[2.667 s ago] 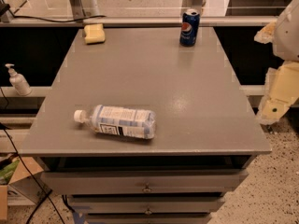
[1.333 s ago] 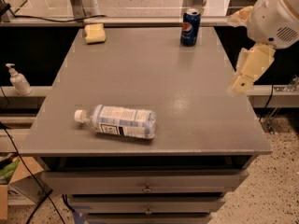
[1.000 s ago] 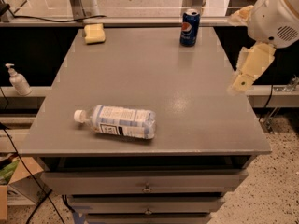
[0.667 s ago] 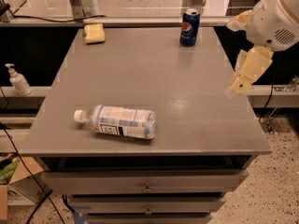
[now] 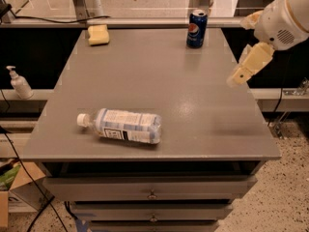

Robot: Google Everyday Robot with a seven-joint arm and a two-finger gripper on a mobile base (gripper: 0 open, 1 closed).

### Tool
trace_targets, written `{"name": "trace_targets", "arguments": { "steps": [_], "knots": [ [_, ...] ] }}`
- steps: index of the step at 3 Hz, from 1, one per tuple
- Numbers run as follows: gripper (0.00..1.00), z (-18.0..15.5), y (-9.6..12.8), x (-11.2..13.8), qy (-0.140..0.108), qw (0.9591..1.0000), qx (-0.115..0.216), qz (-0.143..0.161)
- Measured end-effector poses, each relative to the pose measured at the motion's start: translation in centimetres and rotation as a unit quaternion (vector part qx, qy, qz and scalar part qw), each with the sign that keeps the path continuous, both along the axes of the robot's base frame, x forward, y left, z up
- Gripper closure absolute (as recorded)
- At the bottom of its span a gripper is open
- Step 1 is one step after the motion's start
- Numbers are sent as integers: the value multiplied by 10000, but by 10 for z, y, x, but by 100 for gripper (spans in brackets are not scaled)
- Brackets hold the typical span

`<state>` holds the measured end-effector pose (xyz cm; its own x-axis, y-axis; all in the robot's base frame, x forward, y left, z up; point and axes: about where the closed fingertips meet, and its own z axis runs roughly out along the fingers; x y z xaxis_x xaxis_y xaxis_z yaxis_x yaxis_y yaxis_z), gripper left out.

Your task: Move pepsi can near sponge

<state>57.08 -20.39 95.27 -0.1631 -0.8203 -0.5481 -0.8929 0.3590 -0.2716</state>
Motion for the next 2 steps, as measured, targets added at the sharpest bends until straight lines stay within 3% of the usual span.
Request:
{"name": "trace_targets", "arguments": {
  "steps": [2],
  "knots": [
    [0, -10, -14, 85, -268, 9982, 476, -249]
  ]
}}
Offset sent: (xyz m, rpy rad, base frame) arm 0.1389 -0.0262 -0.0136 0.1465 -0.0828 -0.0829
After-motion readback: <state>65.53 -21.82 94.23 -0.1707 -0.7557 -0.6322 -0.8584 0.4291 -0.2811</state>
